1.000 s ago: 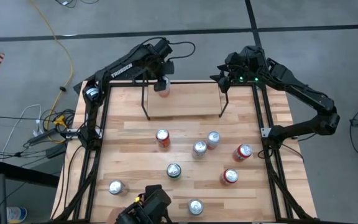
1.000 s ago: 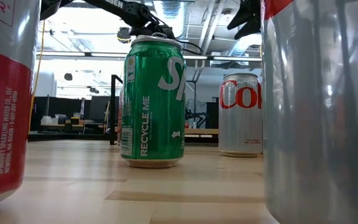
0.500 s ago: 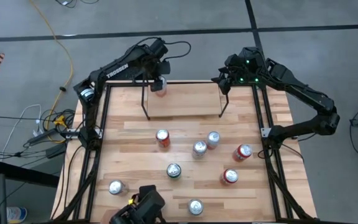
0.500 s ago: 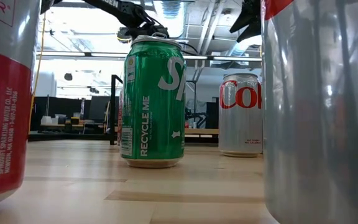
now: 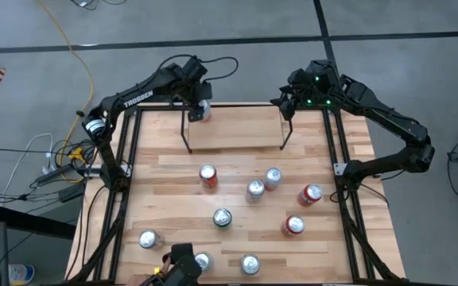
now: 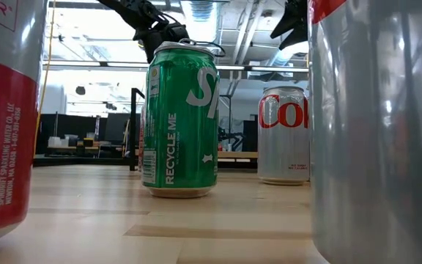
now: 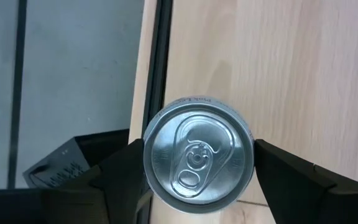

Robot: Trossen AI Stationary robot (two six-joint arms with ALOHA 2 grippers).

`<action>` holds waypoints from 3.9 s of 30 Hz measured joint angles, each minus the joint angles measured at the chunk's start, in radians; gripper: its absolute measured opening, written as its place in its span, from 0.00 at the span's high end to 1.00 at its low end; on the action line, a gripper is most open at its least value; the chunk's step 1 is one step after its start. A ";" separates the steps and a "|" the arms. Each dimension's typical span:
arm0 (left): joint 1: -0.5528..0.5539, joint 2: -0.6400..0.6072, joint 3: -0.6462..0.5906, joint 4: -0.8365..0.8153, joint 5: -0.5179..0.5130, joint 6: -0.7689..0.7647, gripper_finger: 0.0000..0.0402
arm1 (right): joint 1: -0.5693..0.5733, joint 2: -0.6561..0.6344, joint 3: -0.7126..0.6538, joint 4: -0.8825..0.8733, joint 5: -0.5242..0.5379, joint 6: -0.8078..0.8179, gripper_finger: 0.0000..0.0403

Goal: Place canned beverage on shelf
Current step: Put the top left white orange soda can on the shelf, then put the bottom white orange soda can on the shelf aligned with the other white orange soda can

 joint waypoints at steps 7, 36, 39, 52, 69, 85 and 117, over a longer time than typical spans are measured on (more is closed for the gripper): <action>-0.002 -0.006 -0.002 -0.009 0.000 -0.012 0.36 | 0.000 0.000 0.000 -0.001 0.000 0.005 0.34; 0.008 -0.029 -0.003 0.004 -0.019 -0.048 0.20 | 0.037 0.000 0.000 -0.004 -0.030 -0.004 0.34; 0.008 -0.046 -0.003 0.008 -0.034 -0.056 0.20 | 0.040 0.000 0.000 -0.004 -0.030 -0.004 0.34; -0.066 -0.242 -0.003 0.007 -0.080 -0.151 0.20 | 0.040 0.000 0.000 -0.004 -0.031 -0.004 0.34; -0.450 -0.522 -0.002 -0.214 -0.027 -0.655 0.20 | 0.078 0.013 -0.027 -0.071 -0.052 -0.065 0.34; -0.973 -0.508 -0.003 -0.417 -0.216 -1.101 0.20 | 0.230 0.077 -0.030 -0.071 -0.103 0.070 0.34; -1.514 -0.271 -0.014 -0.114 -0.456 -1.192 0.20 | 0.994 0.339 -0.030 0.322 0.046 0.403 0.34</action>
